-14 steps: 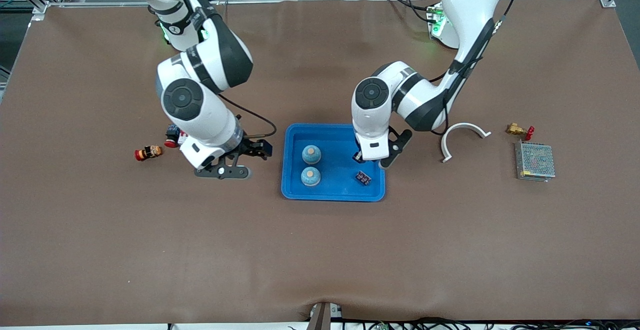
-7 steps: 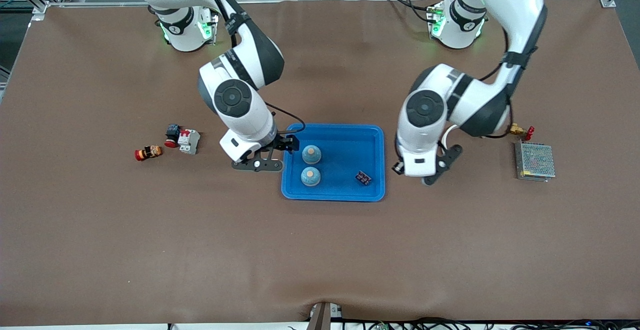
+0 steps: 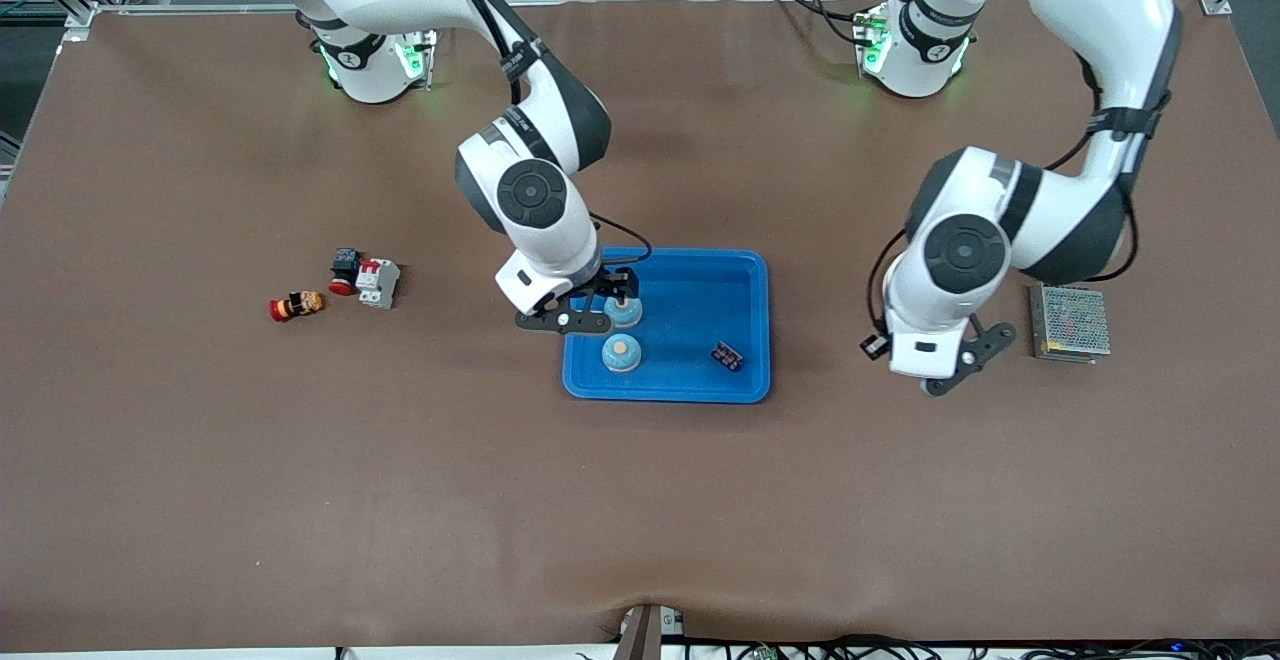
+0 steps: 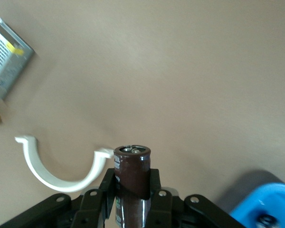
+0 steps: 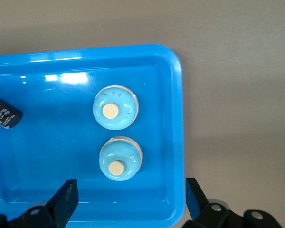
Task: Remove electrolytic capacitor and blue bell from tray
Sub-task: 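Carry the capacitor toward the arc while the right gripper reaches a bell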
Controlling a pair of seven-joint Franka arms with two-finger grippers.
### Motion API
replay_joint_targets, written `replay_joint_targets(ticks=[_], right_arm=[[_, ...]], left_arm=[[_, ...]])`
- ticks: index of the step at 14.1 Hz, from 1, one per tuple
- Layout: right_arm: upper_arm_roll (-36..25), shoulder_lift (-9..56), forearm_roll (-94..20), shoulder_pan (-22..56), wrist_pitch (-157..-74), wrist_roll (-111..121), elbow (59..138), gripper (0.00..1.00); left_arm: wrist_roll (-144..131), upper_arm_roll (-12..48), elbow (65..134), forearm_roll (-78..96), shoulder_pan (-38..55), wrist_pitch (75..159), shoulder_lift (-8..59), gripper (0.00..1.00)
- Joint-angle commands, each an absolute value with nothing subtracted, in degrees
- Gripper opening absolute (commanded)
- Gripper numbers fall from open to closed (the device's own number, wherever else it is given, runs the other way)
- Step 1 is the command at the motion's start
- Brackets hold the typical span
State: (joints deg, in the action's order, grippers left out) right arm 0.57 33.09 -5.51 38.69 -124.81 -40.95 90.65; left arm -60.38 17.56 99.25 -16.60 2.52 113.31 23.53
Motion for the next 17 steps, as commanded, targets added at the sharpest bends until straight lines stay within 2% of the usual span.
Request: replay_joint_targets(ticks=[1,8,17], right_arm=[[0.00,34.54,-5.63,39.72,-126.64,-42.62,90.00,1.00],[-0.09,36.65,-4.92,41.65,-129.64,-44.74,90.26,1.00],[-0.18,38.85,-1.50,43.42,-131.75,-44.82,91.23,1.00]], left_arm=[[-53.81,17.84,103.44,-15.64,-1.22,112.94,20.04,0.00],[-39.92,17.75,107.84,-15.82,-10.98,115.65,20.38,0.00],[-33.85,17.75,118.64,-16.79,-17.74,131.38,21.27,0.00]])
